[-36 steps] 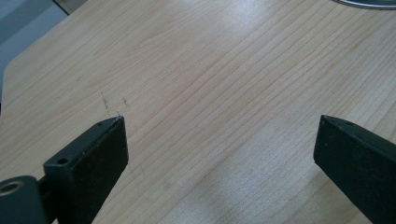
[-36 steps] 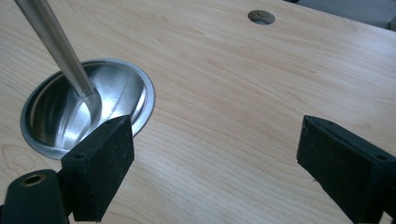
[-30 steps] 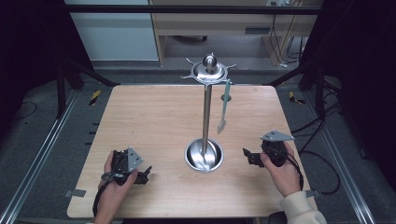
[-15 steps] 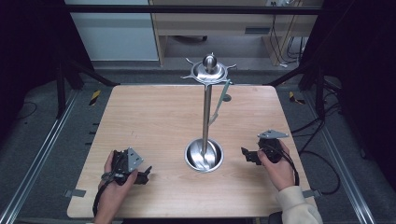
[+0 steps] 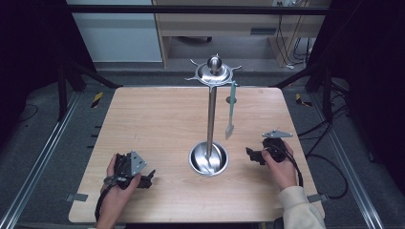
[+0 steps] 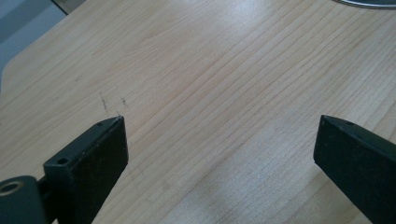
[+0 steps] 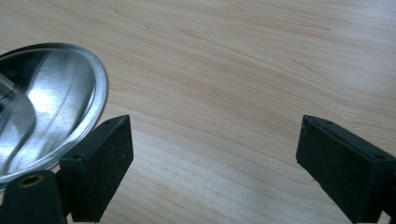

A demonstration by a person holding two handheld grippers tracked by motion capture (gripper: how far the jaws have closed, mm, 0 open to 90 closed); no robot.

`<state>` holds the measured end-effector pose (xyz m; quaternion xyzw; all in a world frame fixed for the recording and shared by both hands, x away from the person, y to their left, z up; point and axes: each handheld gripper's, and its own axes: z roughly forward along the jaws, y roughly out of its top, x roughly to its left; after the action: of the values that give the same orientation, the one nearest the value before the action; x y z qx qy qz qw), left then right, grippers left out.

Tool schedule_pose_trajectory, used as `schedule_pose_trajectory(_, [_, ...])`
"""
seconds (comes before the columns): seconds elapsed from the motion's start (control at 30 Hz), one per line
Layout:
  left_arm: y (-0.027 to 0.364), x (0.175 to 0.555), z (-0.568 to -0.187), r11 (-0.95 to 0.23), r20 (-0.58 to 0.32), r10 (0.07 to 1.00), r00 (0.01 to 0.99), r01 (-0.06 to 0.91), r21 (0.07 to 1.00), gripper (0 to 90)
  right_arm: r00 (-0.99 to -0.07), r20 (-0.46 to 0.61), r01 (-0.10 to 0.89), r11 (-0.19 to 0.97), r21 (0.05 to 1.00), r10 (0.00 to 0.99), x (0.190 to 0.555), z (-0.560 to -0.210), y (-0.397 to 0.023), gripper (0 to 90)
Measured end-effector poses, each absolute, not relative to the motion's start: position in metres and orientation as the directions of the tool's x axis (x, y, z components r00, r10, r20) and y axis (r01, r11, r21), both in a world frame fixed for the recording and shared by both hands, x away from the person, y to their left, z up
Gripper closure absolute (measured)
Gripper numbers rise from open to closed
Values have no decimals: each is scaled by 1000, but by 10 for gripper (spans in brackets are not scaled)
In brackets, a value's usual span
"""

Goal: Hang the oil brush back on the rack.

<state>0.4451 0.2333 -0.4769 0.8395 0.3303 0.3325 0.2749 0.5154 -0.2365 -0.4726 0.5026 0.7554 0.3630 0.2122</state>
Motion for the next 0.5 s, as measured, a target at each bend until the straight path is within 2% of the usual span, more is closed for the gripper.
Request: schedule_pose_trajectory(0.5, [231,446,-477,-632,376,734,566,366,683,26,-386,52,650,232,724,921,519,-485,-237,114])
